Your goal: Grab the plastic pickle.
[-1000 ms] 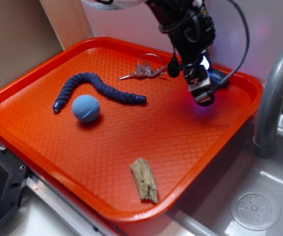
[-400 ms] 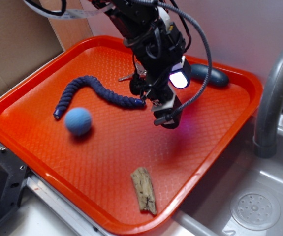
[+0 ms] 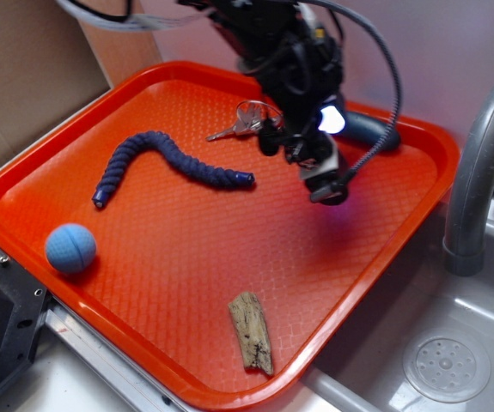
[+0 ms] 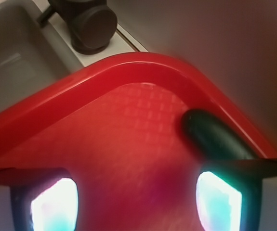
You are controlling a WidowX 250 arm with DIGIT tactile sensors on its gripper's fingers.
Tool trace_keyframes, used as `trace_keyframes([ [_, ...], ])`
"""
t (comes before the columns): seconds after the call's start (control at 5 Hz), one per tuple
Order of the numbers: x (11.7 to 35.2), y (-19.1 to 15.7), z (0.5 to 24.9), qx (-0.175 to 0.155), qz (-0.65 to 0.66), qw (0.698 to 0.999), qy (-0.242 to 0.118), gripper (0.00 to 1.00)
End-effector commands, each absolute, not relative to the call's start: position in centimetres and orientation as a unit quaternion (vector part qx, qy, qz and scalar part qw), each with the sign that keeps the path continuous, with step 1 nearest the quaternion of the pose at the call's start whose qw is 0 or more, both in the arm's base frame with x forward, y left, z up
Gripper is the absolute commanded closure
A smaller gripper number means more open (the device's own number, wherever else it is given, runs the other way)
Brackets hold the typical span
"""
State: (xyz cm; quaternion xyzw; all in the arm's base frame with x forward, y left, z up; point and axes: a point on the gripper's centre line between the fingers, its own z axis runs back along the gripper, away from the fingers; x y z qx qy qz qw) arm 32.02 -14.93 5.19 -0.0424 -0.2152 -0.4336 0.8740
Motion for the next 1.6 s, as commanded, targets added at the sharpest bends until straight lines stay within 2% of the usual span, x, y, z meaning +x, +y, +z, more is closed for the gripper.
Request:
trace_keyframes([
  [0.0, 35.6, -16.1, 5.1, 0.032, -0.347, 0.887, -0.301, 0.0],
  [0.2, 35.7, -16.9, 5.5, 0.036, -0.366, 0.869, -0.331, 0.0],
  [0.4, 35.5, -16.8, 5.2, -0.004, -0.379, 0.871, -0.313, 0.0],
  [0.6, 34.2, -16.8, 5.8, -0.081, -0.411, 0.863, -0.281, 0.0],
  [0.8, 32.1, -16.3, 7.5, -0.182, -0.441, 0.844, -0.245, 0.0],
  [1.0, 30.7, -15.9, 8.4, -0.195, -0.448, 0.842, -0.228, 0.0],
  [1.4, 29.6, -16.9, 9.1, -0.167, -0.47, 0.839, -0.216, 0.0],
])
